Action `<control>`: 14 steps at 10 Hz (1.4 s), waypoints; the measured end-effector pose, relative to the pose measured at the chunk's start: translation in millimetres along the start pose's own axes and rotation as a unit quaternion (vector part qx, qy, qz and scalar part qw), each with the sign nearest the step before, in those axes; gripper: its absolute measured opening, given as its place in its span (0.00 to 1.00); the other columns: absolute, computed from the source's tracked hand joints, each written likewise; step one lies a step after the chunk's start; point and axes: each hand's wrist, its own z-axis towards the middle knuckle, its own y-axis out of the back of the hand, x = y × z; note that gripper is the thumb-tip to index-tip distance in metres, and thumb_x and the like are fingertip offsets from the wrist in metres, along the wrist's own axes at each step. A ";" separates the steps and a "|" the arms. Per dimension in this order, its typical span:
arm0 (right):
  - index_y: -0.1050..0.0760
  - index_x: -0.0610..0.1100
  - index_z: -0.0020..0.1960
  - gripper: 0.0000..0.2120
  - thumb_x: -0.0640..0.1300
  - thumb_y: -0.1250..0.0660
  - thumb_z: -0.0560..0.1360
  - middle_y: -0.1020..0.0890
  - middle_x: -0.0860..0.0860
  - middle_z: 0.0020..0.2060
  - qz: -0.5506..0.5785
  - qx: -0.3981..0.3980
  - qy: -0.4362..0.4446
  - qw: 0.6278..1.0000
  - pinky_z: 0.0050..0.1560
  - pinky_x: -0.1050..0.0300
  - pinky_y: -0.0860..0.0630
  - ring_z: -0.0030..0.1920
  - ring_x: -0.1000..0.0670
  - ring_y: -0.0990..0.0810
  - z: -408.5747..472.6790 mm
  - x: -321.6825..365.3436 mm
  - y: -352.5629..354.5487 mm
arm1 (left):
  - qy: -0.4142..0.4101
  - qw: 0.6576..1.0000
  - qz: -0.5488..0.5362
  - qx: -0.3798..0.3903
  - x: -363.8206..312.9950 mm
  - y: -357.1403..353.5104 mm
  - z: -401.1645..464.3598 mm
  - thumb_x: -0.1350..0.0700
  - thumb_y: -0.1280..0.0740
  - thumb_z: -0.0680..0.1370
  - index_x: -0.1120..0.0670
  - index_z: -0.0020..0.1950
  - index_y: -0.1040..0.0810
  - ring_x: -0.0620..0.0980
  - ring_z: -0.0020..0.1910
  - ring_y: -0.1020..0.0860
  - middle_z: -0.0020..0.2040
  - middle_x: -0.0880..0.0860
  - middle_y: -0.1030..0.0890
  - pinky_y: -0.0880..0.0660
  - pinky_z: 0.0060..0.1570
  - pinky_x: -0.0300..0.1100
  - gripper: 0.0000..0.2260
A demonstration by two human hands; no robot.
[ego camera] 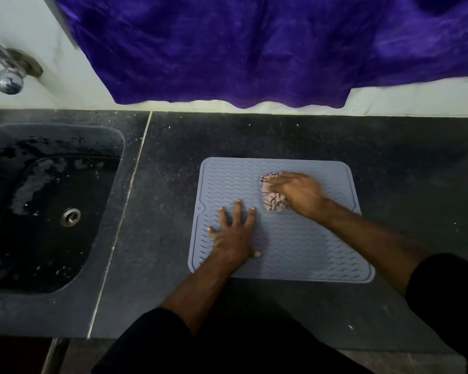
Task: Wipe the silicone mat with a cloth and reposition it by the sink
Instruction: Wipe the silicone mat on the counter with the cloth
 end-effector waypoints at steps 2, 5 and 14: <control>0.30 0.50 0.69 0.25 0.46 0.30 0.73 0.28 0.48 0.69 0.040 -0.022 -0.037 0.998 0.70 0.47 0.35 0.69 0.44 0.32 -1.2 -4.7 6.1 | -0.001 1.000 0.002 0.005 -2.4 1.9 -0.4 0.46 0.28 0.72 0.44 0.78 0.63 0.65 0.73 0.68 0.75 0.52 0.72 0.52 0.67 0.74 0.49; 0.28 0.50 0.66 0.24 0.45 0.29 0.71 0.24 0.47 0.65 0.015 -0.015 -0.047 0.999 0.67 0.47 0.31 0.66 0.45 0.27 -11.0 -32.0 0.6 | 0.000 1.000 -0.005 0.007 -3.0 4.5 -4.1 0.47 0.28 0.73 0.45 0.78 0.63 0.64 0.74 0.68 0.75 0.52 0.72 0.52 0.68 0.73 0.49; 0.26 0.46 0.66 0.23 0.42 0.29 0.71 0.23 0.45 0.65 0.090 -0.082 -0.082 0.989 0.67 0.50 0.32 0.65 0.43 0.27 -37.0 -46.1 -8.5 | 0.013 1.000 0.010 0.016 -4.0 2.1 4.1 0.46 0.27 0.73 0.44 0.77 0.65 0.65 0.74 0.67 0.75 0.52 0.73 0.50 0.68 0.73 0.50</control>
